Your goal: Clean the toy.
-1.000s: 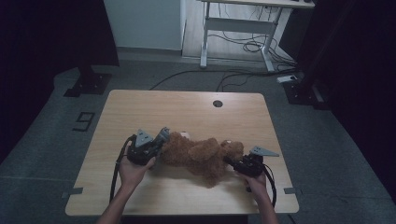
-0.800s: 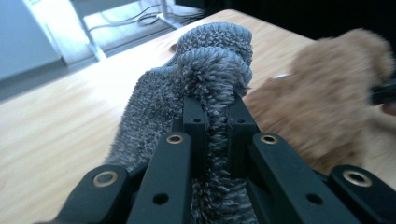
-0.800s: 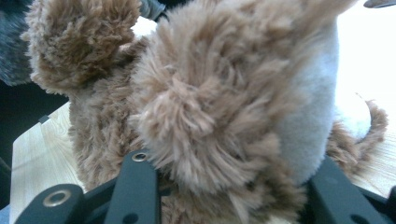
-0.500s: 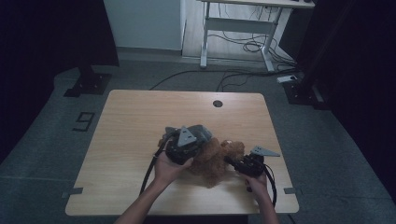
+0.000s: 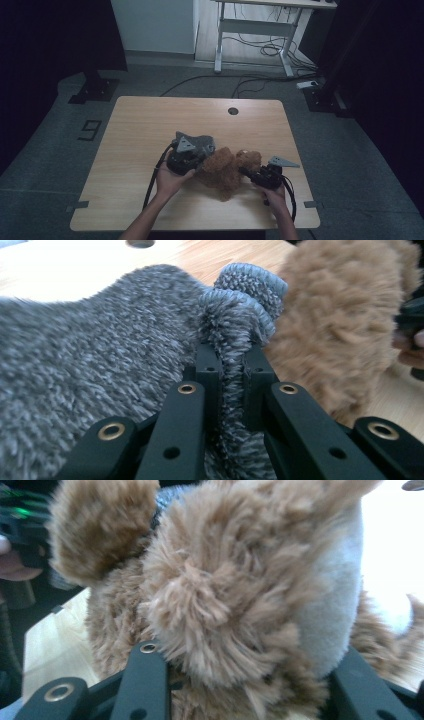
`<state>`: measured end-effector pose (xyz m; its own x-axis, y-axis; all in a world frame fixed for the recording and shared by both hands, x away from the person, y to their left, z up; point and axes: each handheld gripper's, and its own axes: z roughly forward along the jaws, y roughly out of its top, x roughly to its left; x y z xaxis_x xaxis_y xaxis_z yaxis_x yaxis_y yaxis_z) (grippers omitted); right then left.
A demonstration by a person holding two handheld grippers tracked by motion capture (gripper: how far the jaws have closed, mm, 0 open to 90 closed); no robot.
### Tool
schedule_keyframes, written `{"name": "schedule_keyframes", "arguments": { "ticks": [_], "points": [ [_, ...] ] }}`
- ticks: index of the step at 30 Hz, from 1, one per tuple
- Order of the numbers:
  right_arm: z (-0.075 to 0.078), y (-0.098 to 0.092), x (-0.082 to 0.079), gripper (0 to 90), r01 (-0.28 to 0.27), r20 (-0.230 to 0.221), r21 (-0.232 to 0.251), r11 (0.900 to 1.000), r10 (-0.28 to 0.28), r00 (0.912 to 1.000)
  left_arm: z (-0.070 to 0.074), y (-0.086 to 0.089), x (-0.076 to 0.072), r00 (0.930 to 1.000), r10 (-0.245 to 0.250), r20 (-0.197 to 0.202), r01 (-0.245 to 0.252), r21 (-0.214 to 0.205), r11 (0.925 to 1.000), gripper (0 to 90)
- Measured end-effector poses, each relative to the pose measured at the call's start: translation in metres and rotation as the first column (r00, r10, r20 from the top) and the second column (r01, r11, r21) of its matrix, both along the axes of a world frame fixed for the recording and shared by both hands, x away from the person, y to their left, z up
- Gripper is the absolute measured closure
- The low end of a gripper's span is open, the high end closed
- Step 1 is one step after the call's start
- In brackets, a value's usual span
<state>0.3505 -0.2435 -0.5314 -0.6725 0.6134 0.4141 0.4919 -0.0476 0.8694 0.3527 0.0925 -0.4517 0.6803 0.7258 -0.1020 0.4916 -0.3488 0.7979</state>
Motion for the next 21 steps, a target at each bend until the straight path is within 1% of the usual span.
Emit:
{"name": "schedule_keyframes", "arguments": {
  "ticks": [1,3,7,9,12,14,15,19,21],
  "points": [
    [0.001,0.003,-0.001,58.5,0.001,0.008,-0.013,0.9999,-0.001,1.0,0.0,0.01,-0.003,1.0,0.006,0.007,-0.005,-0.013,0.9999,81.5],
    [0.001,0.003,-0.001,58.5,0.007,0.008,-0.014,0.9999,-0.006,1.0,0.002,0.021,-0.006,0.9996,0.019,0.019,-0.019,-0.024,0.9995,81.5],
    [0.001,0.002,-0.001,58.4,0.01,0.002,-0.013,0.9999,-0.01,0.9999,0.005,0.042,-0.008,0.9972,0.068,0.033,-0.067,-0.028,0.9974,81.4],
    [0.001,0.003,0.0,58.5,0.011,0.001,-0.01,0.9999,-0.011,0.9999,0.005,0.054,-0.006,0.9947,0.098,0.032,-0.097,-0.033,0.9947,81.3],
    [0.001,0.003,-0.001,58.5,0.008,0.0,-0.009,0.9999,-0.008,1.0,0.001,0.068,-0.003,0.991,0.132,0.019,-0.131,-0.046,0.9903,81.3],
    [0.001,0.003,-0.001,58.5,0.006,-0.001,-0.008,0.9999,-0.006,1.0,-0.002,0.074,-0.003,0.9893,0.145,0.015,-0.145,-0.043,0.9886,81.3],
    [0.001,0.003,-0.001,58.5,0.005,0.0,-0.01,0.9999,-0.005,1.0,-0.002,0.074,-0.003,0.9893,0.145,0.015,-0.145,-0.043,0.9886,81.2],
    [0.001,0.003,-0.002,58.5,0.005,0.002,-0.011,0.9999,-0.005,1.0,-0.005,0.085,-0.001,0.9817,0.189,0.02,-0.189,-0.019,0.9818,81.1],
    [0.001,0.003,-0.002,58.5,0.006,0.001,-0.012,0.9999,-0.006,1.0,-0.008,0.091,0.001,0.9774,0.211,0.012,-0.211,0.006,0.9775,81.1]
  ]
}}
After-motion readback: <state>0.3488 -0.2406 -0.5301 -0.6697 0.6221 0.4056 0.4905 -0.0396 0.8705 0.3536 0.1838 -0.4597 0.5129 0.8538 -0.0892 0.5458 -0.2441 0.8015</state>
